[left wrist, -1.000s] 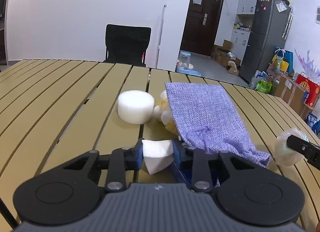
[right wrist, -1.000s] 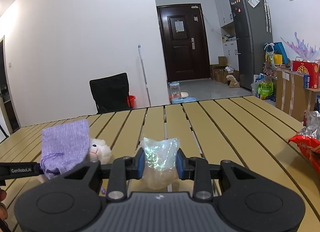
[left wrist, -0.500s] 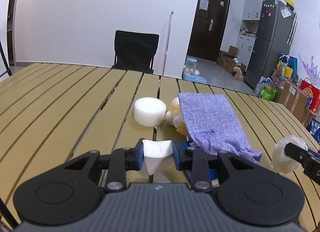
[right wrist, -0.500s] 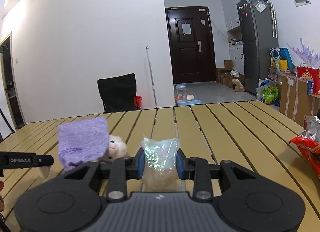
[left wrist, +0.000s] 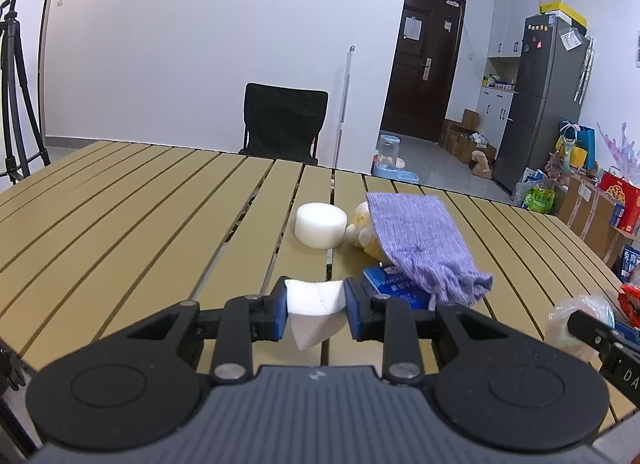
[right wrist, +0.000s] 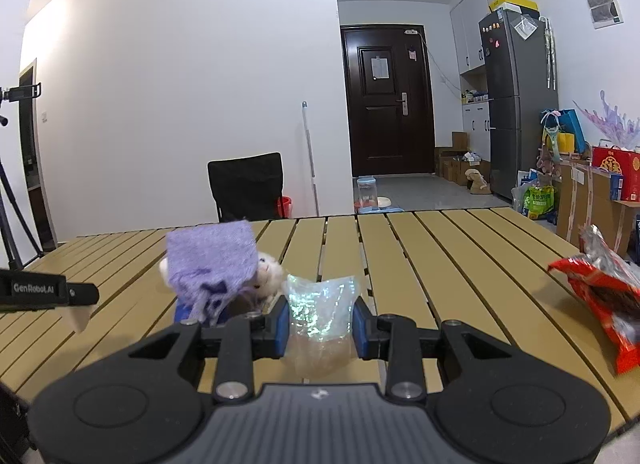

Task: Collect trash
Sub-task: 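Carry the plastic bag and foam wedge with both grippers down over the black bin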

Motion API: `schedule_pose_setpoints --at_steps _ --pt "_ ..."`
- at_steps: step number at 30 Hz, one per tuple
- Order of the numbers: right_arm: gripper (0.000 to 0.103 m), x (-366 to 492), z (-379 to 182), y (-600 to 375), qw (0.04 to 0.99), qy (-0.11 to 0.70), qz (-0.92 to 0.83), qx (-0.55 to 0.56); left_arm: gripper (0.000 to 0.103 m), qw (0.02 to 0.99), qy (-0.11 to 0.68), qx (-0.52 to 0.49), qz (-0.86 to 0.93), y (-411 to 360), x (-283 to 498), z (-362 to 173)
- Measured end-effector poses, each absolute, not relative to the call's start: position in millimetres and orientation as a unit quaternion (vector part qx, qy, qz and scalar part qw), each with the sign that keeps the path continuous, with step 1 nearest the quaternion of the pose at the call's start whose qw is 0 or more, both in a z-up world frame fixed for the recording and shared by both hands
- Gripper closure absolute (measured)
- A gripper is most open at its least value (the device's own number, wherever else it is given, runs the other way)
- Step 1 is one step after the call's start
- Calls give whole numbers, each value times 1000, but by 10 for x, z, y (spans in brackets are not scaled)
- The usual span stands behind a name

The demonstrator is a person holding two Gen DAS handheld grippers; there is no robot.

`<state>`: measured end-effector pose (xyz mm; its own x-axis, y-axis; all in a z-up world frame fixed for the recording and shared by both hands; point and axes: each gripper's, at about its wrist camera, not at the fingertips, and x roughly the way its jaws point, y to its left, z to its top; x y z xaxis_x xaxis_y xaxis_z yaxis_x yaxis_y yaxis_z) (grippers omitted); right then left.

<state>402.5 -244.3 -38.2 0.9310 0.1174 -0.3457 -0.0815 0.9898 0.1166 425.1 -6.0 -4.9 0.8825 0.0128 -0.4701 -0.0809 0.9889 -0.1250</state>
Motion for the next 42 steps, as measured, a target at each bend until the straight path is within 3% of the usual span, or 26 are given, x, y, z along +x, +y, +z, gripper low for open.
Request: schedule_pose_setpoints --at_steps 19,42 --pt "73 2969 -646 -2340 977 197 65 40 74 971 231 -62 6 81 3300 -189" --pt "73 2233 -1322 -1942 945 312 100 -7 74 958 286 -23 3 135 2459 -650"
